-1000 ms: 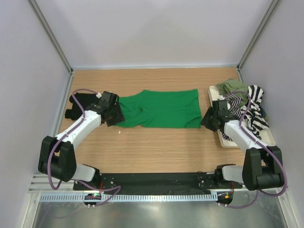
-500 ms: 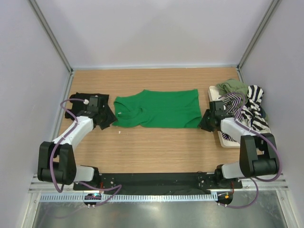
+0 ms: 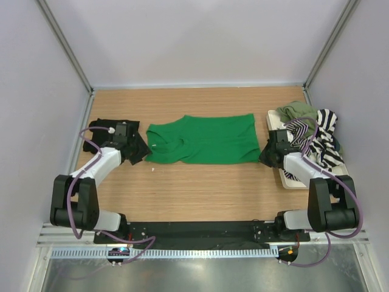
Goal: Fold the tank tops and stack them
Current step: Fold the tank top
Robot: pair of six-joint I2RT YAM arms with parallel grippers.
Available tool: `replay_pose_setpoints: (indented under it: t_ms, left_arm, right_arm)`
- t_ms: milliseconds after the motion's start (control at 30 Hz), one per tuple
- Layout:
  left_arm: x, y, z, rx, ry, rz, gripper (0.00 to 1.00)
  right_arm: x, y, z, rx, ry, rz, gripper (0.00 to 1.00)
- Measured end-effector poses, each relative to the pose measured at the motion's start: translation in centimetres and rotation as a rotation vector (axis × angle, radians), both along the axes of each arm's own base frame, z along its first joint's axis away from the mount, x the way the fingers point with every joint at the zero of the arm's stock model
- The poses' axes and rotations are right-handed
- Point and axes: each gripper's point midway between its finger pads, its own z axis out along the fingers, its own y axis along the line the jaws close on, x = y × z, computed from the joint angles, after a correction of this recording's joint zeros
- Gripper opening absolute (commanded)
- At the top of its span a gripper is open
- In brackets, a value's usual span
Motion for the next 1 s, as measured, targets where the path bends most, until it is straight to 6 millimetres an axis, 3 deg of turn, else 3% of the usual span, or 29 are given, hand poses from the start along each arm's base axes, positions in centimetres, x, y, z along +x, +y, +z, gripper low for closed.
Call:
replay_pose_setpoints:
  t_ms: [267,400,533,733,867,1000]
  left_arm:
    - [0.2,-0.4,-3.7,-0.008,0.091,-0.010,0.41]
    - [0.7,-0.6,-4.4,-0.012,0.104,-0.015,0.10]
    - [1.3,-0.4,-4.5,0.004,0.099,-0.012,0.04]
    - [1.3,0.8,-3.1,0.031,0.071,0.021,0.01]
    - [1.4,1.3,-0.3,0.034,-0.001,0.038,0.01]
    - [1.3,1.3,1.7,0.025,-0.056,0.038,0.02]
  right_arm:
    - [0.0,0.0,0.0,-0.001,0.000,-0.001,0.01]
    - [0.0,0.0,0.0,-0.001,0.000,-0.001,0.01]
    - [-0.2,-0.3,0.0,-0.012,0.006,-0.009,0.01]
    - [-0.9,-1.1,1.2,-0.037,-0.014,-0.048,0.01]
    - [-1.8,-1.0,2.1,-0.021,-0.055,-0.057,0.01]
    - [-2.9,-0.8,1.8,-0.001,-0.042,-0.058,0.01]
